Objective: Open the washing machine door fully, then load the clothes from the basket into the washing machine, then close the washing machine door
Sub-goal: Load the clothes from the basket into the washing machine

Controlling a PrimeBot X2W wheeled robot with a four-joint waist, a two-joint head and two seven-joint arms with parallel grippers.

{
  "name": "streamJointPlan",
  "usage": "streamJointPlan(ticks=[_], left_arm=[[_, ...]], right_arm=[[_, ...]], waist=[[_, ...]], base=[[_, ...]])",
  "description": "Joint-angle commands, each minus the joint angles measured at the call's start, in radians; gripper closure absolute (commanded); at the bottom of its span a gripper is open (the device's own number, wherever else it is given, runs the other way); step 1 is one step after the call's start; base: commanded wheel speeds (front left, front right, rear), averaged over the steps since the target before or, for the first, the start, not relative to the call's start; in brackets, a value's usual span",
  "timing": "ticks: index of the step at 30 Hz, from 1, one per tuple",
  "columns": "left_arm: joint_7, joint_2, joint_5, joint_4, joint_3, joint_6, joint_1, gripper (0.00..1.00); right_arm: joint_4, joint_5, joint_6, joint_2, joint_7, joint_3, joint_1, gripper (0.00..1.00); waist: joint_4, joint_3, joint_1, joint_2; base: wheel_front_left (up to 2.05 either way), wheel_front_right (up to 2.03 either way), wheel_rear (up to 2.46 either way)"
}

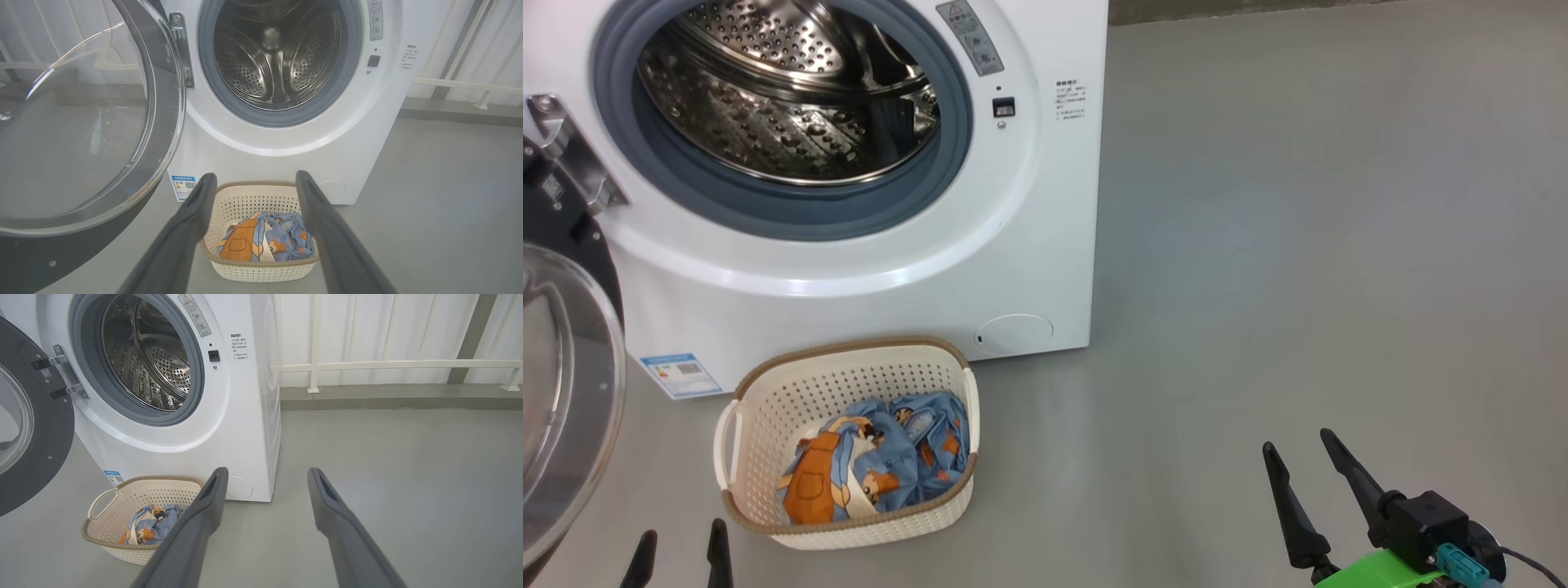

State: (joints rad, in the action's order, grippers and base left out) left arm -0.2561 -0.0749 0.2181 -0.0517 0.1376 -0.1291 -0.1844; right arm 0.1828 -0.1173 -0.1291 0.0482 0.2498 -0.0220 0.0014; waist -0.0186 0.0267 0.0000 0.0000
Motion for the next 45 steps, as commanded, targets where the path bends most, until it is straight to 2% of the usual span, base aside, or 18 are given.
streamJointPlan(ticks=[1,20,45], left_arm=[[-0.006,-0.018,0.005,0.017,0.038,-0.002,0.048,0.00],[-0.006,-0.004,-0.022,0.014,0.077,-0.002,0.069,0.00],[-0.006,-0.005,0.007,0.011,0.051,-0.002,0.049,0.00]], right_arm=[[-0.020,-0.009,-0.002,0.002,0.012,-0.030,-0.026,0.00],[-0.014,-0.018,-0.002,0.002,0.012,-0.033,-0.037,0.00],[-0.009,-0.013,-0.002,0.002,0.012,-0.037,-0.035,0.00]], waist=[[0.000,0.002,0.0000,0.0000],[-0.001,0.024,0.0000,0.0000],[-0.005,0.026,0.0000,0.0000]], base=[[1.31,-1.31,0.00],[1.67,-1.66,0.00],[0.09,-0.09,0.00]])
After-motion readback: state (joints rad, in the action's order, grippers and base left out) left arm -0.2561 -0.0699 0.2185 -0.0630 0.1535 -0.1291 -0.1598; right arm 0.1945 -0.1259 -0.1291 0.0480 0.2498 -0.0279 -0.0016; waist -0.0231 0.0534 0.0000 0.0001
